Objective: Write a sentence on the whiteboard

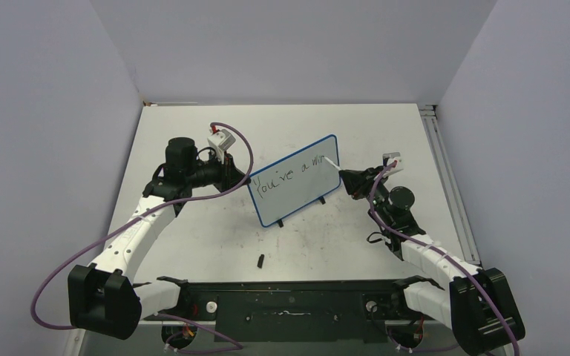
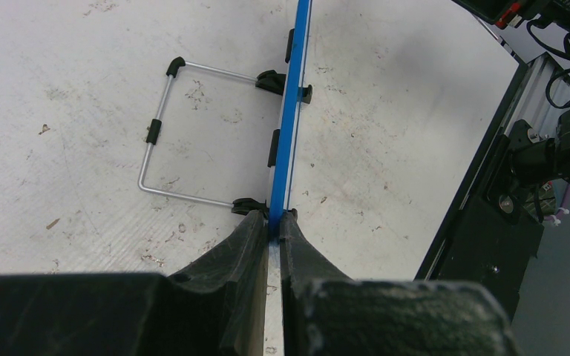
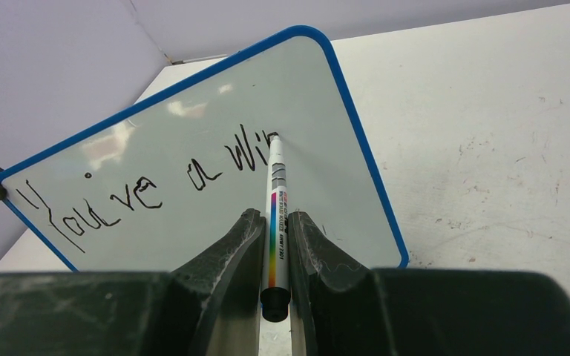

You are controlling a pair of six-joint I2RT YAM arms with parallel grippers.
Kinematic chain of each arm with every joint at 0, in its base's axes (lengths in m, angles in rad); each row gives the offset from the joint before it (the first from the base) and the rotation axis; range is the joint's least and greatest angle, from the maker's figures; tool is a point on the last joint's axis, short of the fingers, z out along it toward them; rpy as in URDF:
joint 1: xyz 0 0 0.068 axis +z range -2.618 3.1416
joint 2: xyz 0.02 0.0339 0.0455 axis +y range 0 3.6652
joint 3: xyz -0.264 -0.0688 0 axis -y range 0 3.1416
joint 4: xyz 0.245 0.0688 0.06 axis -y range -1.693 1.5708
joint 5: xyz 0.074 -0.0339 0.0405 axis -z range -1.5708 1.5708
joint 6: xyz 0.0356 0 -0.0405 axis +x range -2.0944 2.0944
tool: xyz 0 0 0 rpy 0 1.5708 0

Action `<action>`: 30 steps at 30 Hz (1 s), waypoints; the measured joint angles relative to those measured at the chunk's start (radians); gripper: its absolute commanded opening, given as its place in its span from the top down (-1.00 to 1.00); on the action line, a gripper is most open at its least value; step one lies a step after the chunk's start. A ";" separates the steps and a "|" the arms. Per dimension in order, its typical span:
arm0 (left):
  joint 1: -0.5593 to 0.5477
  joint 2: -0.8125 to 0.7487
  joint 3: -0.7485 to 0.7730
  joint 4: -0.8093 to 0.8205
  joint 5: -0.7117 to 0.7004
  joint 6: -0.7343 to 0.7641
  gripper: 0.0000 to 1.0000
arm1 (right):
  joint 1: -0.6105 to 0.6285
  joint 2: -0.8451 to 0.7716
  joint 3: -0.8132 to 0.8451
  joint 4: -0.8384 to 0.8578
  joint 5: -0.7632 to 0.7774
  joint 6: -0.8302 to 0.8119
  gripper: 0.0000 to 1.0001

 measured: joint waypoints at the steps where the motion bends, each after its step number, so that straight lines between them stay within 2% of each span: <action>1: 0.000 0.000 0.000 0.000 0.000 0.000 1.00 | 0.000 0.000 0.000 0.000 0.000 -0.001 0.89; 17: 0.000 0.000 0.000 0.000 0.002 0.000 1.00 | 0.000 -0.003 -0.035 -0.018 0.000 -0.002 0.89; 25: 0.000 0.000 0.000 0.000 0.002 0.000 1.00 | 0.000 -0.094 -0.035 -0.044 0.012 -0.002 0.89; 30: 0.000 0.000 0.000 0.000 0.002 0.000 1.00 | 0.000 -0.094 -0.034 -0.044 0.023 -0.003 0.89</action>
